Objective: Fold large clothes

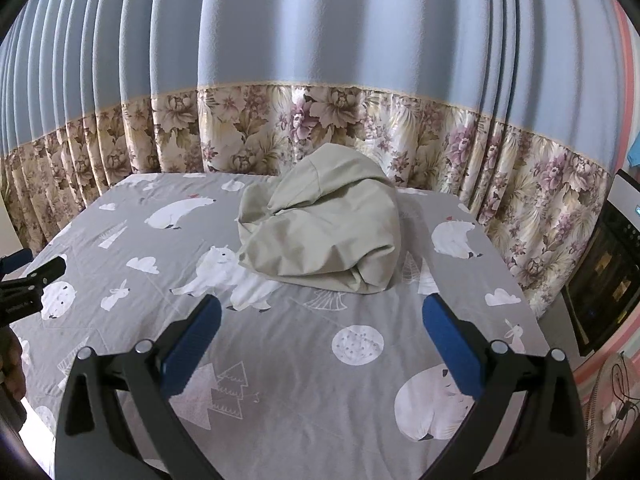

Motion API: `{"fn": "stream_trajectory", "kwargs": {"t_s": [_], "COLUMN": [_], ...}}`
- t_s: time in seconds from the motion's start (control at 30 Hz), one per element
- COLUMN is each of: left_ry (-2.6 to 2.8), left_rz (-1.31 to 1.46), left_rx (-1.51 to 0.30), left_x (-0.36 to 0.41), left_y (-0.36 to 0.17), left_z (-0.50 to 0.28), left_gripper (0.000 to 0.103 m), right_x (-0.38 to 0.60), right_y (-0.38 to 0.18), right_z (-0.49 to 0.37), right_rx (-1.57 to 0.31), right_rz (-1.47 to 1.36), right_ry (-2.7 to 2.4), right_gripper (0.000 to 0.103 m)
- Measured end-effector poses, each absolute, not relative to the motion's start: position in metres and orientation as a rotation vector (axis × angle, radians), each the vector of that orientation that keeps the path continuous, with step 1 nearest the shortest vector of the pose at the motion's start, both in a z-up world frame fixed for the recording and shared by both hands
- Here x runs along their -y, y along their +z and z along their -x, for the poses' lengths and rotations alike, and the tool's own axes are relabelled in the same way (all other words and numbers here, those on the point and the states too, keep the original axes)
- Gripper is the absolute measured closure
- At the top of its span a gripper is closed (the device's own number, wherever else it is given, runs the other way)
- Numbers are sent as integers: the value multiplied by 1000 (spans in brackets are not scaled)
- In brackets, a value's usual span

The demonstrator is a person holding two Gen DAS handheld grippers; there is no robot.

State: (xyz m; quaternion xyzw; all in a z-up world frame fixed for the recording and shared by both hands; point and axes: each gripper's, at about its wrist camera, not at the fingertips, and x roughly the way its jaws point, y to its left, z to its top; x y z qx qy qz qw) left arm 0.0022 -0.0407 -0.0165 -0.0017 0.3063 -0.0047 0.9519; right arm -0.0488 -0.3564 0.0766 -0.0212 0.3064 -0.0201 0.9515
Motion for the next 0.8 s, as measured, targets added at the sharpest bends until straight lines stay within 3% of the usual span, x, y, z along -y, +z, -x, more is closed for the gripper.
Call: {"fn": "stream_trajectory", "kwargs": {"t_s": [0.8], "left_ry": [13], "left_rz": [13], "left_rx": [-641], "left_x": [44], "left_y": [-28], "left_z": [-9], "left_gripper": [3], "right_x": [359], "right_y": [68], "right_z": [43], "right_rx": [-645], "right_rz": [53], "right_ry": [-38], "right_gripper": [2]}}
